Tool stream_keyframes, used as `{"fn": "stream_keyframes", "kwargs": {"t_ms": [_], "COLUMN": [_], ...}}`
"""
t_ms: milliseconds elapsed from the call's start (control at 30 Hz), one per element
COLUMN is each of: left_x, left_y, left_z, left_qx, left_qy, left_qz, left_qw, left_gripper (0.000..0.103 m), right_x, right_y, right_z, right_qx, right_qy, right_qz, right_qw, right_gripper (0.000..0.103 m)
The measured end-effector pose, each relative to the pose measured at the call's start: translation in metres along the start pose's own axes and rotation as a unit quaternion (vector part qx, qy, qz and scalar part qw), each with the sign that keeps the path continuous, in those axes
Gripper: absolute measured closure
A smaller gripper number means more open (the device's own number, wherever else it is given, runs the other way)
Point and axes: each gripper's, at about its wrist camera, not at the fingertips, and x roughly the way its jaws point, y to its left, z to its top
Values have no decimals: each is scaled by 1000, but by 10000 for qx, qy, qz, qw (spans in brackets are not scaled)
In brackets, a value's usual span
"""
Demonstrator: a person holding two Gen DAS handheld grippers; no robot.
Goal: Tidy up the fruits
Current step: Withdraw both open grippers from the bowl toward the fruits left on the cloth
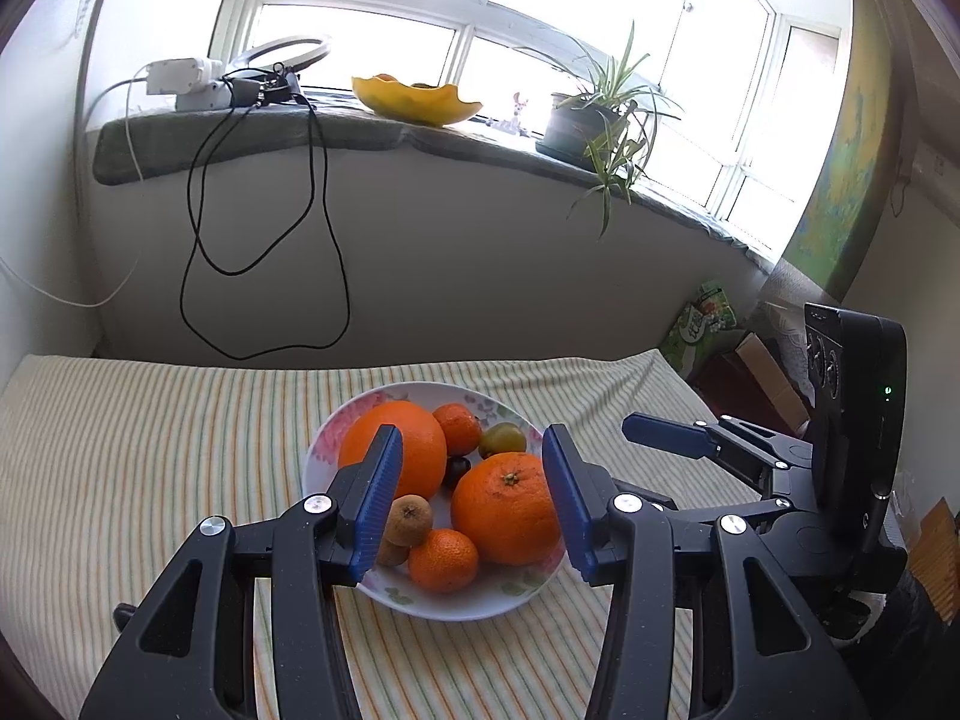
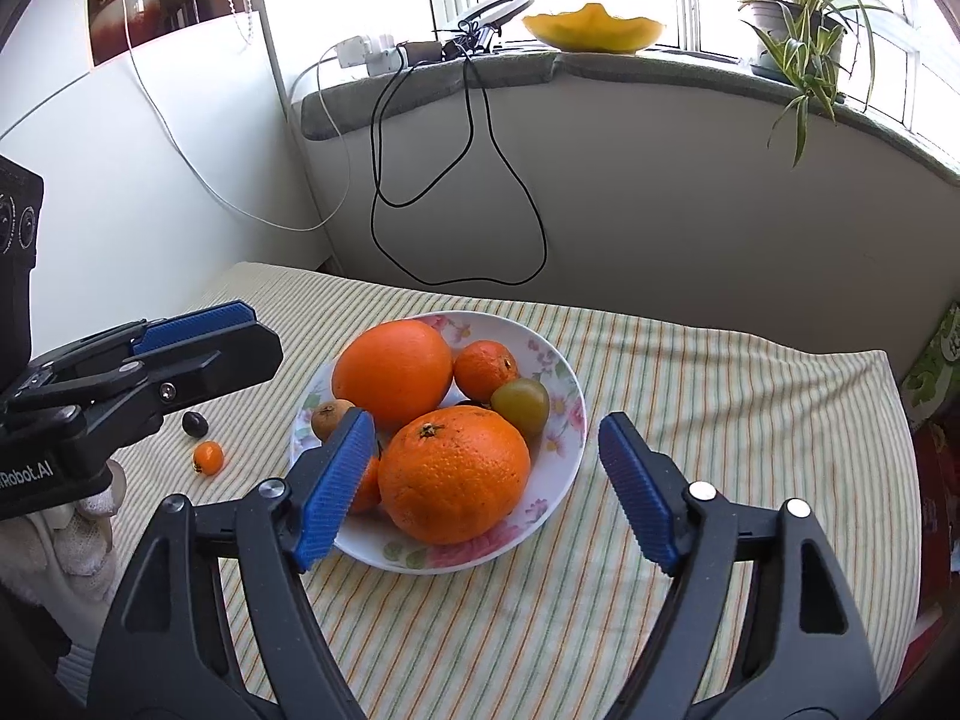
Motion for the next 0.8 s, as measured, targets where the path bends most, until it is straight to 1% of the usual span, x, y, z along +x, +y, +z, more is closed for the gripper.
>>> {"fn": "stream_keyframes", "kwargs": {"t_ms": [167, 367, 400, 467, 567, 633, 733, 800], "left_x": [-12, -28, -31, -38, -46, -49, -56, -61], "left_y": [6, 27, 32, 43, 64, 80, 100, 111], "left_z": [-6, -20, -22, -28, -38, -45, -56, -64], "left_qx": [-29, -117, -146, -197, -387, -535, -694, -764], "left_qy": [-32, 5, 16, 23, 69, 130, 196, 258], "left_qz": [42, 227, 282, 406, 583, 679, 924, 1094], "left_qw": [10000, 9997, 9995, 9990, 9975, 9962, 9931, 9907], "left_gripper": [56, 55, 48, 42, 41, 38, 37, 33], "right_x": [-8, -16, -17, -18, -19, -18, -15, -13], "right_y": [8, 27, 29, 35, 42, 48, 56, 62], "right_z": [-3, -9, -10, -11, -15, -17, -21, -24], "right_qx": [-5, -161, -166, -193, -240, -296, -363, -387], "right_qy": [-71, -141, -148, -149, -165, -159, -124, -93], "right_qz": [66, 155, 190, 250, 398, 441, 522, 582], "right_qw": [10000, 9997, 9996, 9994, 9988, 9985, 9979, 9975], "right_gripper": [23, 23, 23, 23, 23, 23, 23, 23]}}
